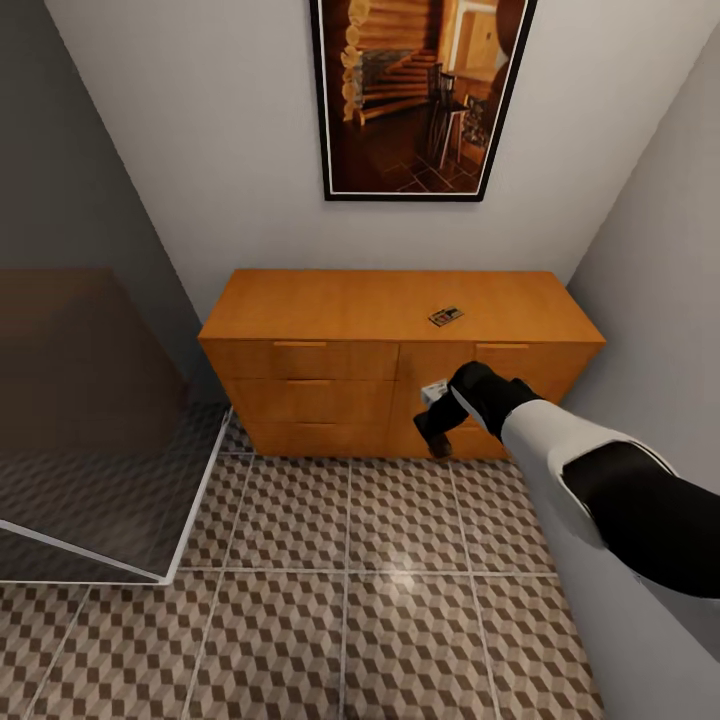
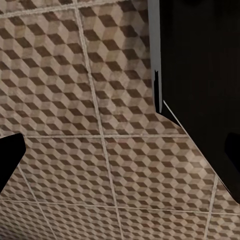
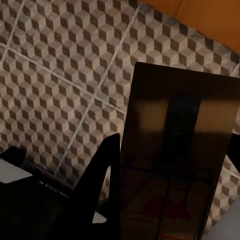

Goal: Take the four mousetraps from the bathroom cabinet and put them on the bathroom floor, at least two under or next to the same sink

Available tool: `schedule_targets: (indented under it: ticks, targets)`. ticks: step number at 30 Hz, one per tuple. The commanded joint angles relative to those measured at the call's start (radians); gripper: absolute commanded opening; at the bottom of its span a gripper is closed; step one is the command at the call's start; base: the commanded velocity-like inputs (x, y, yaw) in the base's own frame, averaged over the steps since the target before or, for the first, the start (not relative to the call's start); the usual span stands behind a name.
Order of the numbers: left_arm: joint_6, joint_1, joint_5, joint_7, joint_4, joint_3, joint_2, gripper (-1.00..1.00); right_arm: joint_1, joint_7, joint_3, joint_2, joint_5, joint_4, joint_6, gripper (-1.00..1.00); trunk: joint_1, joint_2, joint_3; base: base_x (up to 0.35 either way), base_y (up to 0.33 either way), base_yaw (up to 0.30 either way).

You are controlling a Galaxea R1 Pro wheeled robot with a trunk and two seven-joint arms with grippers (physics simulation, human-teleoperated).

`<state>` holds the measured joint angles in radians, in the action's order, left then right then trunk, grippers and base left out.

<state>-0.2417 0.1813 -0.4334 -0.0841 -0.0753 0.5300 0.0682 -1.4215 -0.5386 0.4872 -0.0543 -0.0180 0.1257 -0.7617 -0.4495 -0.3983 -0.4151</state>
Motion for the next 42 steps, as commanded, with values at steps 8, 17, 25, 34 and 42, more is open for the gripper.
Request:
schedule_targets:
  ticks: [8,17,25,34,42]
  targets:
    - [-0.005,0.001,-0.005,-0.002,-0.002,0.008,-0.001,1.0,0.17,0.001,0.004,-0.006,-0.004,-0.097,0.247,-1.0,0.0,-0.002,-0.001,0.0,0.0,0.0]
    - [-0.005,0.0,-0.004,-0.002,0.002,0.008,-0.001,1.0,0.533,0.048,0.003,-0.003,-0.008,-0.105,0.564,-1.0,0.0,-0.002,-0.001,0.0,0.0,0.0]
    - [-0.006,0.0,-0.004,-0.001,0.019,0.007,-0.002,1.0,0.756,0.168,0.001,0.004,-0.005,-0.107,0.821,-1.0,0.0,-0.002,-0.001,0.0,0.0,0.0]
    - [-0.006,0.0,-0.003,-0.004,0.099,0.006,-0.003,1.0,0.91,0.393,0.0,0.007,0.051,-0.109,1.08,-1.0,0.0,-0.002,-0.001,0.0,0.0,0.0]
    - [-0.004,0.0,-0.004,-0.016,0.207,0.001,-0.004,1.0,0.995,0.603,0.001,-0.003,0.323,-0.109,1.317,-1.0,0.0,-0.002,-0.001,0.0,0.0,0.0]
